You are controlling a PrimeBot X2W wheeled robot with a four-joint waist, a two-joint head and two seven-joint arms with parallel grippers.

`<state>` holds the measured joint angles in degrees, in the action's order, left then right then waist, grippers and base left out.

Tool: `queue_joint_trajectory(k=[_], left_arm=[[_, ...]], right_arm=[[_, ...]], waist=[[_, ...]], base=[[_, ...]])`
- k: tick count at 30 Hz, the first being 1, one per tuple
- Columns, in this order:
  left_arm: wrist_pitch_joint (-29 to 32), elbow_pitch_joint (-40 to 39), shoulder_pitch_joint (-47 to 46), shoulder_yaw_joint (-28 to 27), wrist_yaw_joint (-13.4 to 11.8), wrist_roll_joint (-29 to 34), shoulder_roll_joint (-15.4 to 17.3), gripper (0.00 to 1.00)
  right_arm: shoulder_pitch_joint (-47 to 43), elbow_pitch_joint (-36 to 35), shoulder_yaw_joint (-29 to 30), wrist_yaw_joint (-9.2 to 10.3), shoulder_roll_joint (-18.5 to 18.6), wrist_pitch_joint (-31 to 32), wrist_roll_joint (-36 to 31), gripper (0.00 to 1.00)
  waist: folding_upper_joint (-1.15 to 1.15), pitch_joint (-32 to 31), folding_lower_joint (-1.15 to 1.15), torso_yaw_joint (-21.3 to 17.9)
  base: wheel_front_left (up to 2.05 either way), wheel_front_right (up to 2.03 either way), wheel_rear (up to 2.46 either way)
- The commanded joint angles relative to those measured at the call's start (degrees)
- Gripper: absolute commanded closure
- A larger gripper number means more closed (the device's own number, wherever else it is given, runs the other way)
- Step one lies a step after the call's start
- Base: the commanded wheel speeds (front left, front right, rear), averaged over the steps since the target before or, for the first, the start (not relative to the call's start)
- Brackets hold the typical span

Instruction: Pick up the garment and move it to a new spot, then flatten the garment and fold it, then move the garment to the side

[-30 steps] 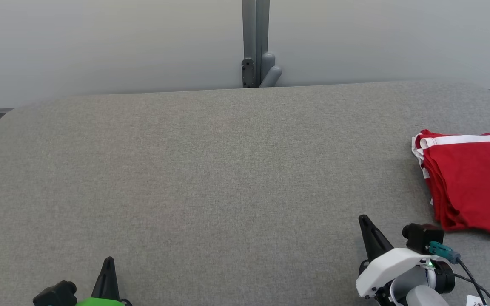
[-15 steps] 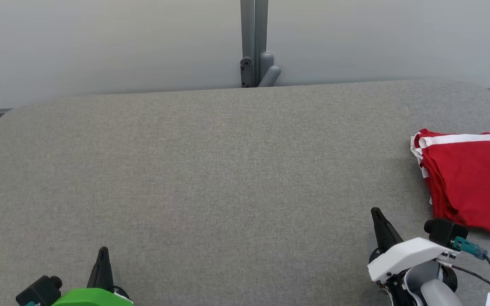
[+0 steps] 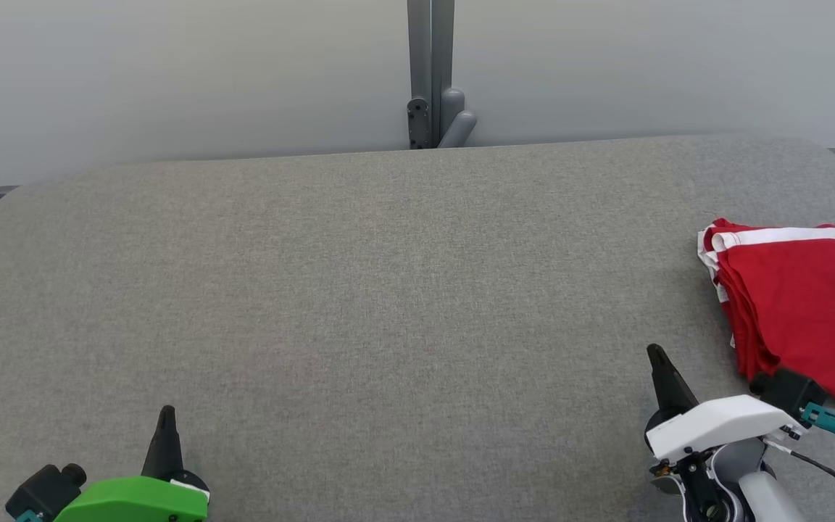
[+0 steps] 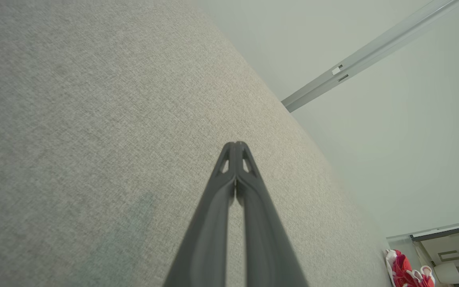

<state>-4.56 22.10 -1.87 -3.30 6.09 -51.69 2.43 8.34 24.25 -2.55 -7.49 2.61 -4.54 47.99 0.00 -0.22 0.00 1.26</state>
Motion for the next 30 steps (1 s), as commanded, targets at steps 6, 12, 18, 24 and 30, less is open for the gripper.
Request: queue_joint_trajectory(k=[6, 12, 18, 24, 30], left_arm=[[1.35, -1.59, -2.02, -0.54, 0.54, -5.22, 0.34, 1.0], [2.39, -2.21, -2.36, -0.92, 0.57, -9.02, 0.37, 1.0], [3.43, -2.84, -2.79, -1.26, 0.69, -12.6, 0.4, 1.0], [4.39, -3.33, -3.18, -1.55, 0.81, -16.01, 0.43, 1.0], [5.11, -3.73, -3.38, -1.77, 0.92, -18.62, 0.45, 1.0]], right_arm=[[0.14, -1.82, 1.21, 0.0, 0.21, 1.32, 5.39, 1.0], [0.03, -2.6, 2.03, 0.0, 0.23, 2.41, 9.56, 1.0], [-0.08, -3.35, 2.84, -0.01, 0.25, 3.39, 13.5, 1.0], [-0.18, -4.04, 3.57, -0.01, 0.26, 4.33, 17.21, 1.0], [-0.26, -4.59, 4.16, -0.01, 0.28, 5.06, 20.13, 1.0]], waist=[[0.0, 0.03, 0.0, -0.09], [0.0, 0.06, 0.0, -0.19], [0.0, 0.09, 0.0, -0.28], [0.0, 0.12, 0.0, -0.37], [0.0, 0.15, 0.0, -0.45]], base=[[0.0, 0.0, 0.0], [0.0, 0.0, 0.0], [0.0, 0.0, 0.0], [0.0, 0.0, 0.0], [0.0, 0.0, 0.0]])
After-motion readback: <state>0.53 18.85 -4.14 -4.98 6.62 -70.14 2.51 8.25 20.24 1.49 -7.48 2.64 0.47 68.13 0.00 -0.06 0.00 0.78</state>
